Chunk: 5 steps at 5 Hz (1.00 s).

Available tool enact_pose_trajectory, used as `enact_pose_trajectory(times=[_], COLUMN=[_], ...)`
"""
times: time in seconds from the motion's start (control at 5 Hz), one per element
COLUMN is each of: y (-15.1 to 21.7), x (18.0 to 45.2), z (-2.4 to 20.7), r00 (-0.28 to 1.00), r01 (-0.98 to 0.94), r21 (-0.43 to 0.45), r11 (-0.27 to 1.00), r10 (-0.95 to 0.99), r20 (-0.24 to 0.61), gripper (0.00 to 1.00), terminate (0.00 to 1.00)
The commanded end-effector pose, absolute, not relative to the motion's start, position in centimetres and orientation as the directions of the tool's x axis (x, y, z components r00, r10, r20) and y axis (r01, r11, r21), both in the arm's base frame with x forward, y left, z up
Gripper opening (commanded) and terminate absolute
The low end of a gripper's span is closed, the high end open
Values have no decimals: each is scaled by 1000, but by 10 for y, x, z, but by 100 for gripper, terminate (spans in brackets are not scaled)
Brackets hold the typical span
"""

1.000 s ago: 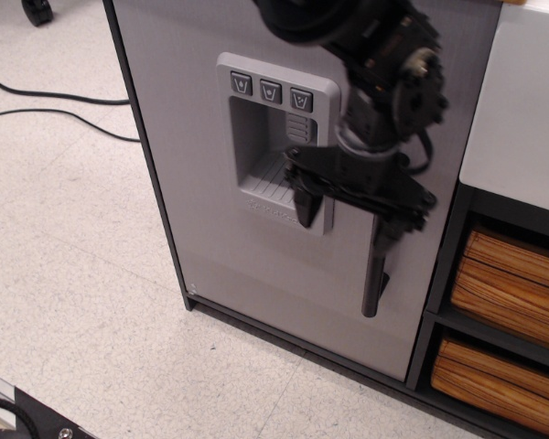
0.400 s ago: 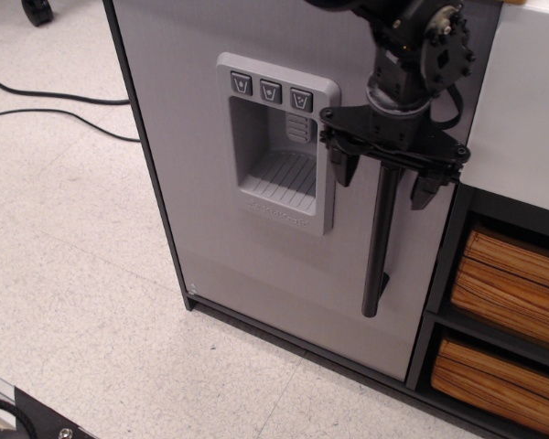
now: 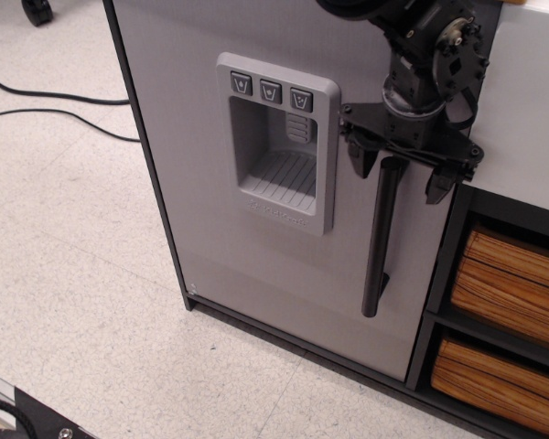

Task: Open fridge

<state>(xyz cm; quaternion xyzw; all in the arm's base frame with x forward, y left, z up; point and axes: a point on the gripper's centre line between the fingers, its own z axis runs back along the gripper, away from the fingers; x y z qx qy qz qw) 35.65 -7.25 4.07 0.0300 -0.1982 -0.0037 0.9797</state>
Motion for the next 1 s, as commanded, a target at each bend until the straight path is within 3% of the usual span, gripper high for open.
enact_pose_trajectory(times=[0.0, 0.6, 0.8], y=[-77, -69, -58], x=[355, 301, 287], z=[61, 71, 77], r00=[885, 874, 883], r01=[89, 172, 194], r21=[29, 18, -28], r11=[996, 985, 981], r10=[-92, -161, -162], r20=[457, 458, 440], gripper=[0, 0, 0], terminate=[0, 0, 0])
